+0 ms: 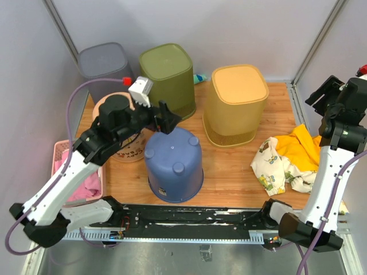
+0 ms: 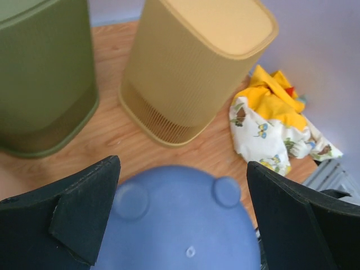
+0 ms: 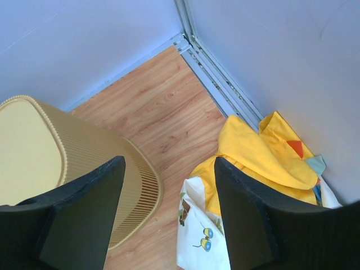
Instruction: Turn the large container upside down
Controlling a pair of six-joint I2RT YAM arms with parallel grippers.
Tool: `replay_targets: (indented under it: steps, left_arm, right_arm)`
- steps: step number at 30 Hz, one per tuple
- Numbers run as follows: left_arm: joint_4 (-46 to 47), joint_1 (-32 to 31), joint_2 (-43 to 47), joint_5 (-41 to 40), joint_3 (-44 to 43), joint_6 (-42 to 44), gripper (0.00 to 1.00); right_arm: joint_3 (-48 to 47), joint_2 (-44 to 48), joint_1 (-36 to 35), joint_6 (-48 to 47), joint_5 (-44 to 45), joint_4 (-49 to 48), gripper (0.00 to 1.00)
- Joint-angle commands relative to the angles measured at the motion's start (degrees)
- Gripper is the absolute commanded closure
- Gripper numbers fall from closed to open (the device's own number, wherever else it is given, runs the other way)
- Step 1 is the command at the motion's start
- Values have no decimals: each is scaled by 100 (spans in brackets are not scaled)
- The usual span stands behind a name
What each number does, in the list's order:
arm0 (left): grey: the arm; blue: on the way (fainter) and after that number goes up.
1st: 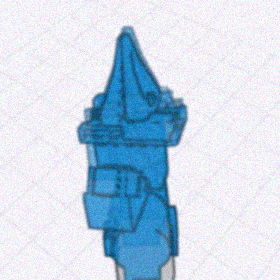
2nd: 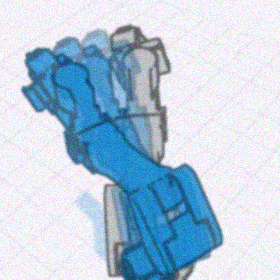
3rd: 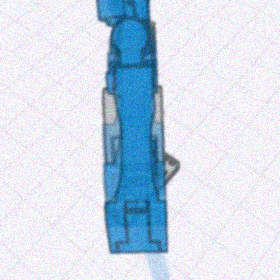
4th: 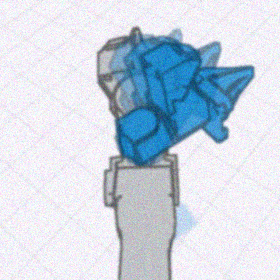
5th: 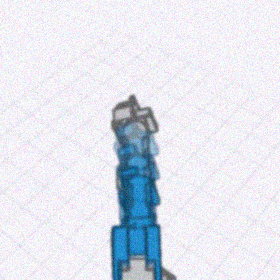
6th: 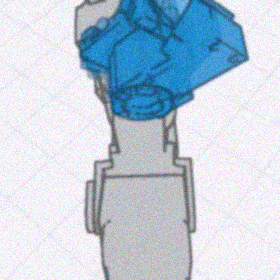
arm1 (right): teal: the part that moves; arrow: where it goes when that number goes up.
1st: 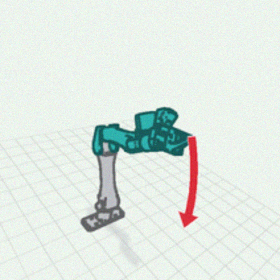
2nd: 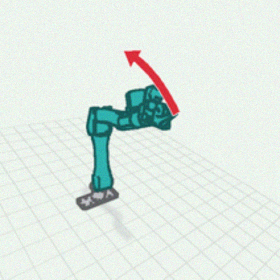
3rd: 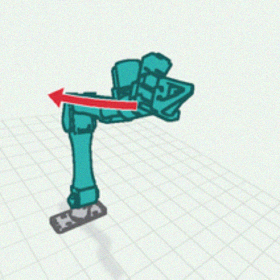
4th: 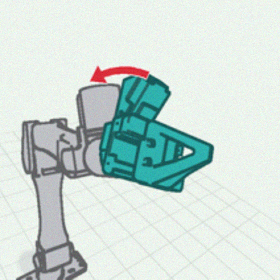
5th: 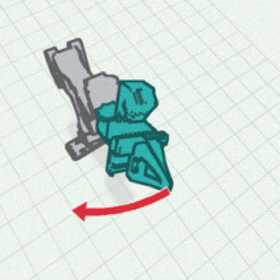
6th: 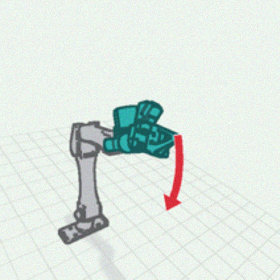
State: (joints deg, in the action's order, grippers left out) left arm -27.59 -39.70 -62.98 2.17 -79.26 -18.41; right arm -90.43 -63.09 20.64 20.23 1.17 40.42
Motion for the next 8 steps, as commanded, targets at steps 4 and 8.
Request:
replay_targets:
  steps: [4,8]
  left_arm:
    - [768,6,1672,-1465,1144,-127,1]
    - [735,6,1940,-1894,1196,-81,1]
  right_arm:
    - [415,134,-78,-60,20,-150,34]
    - [612,200,-74,-58,-10,-317,34]
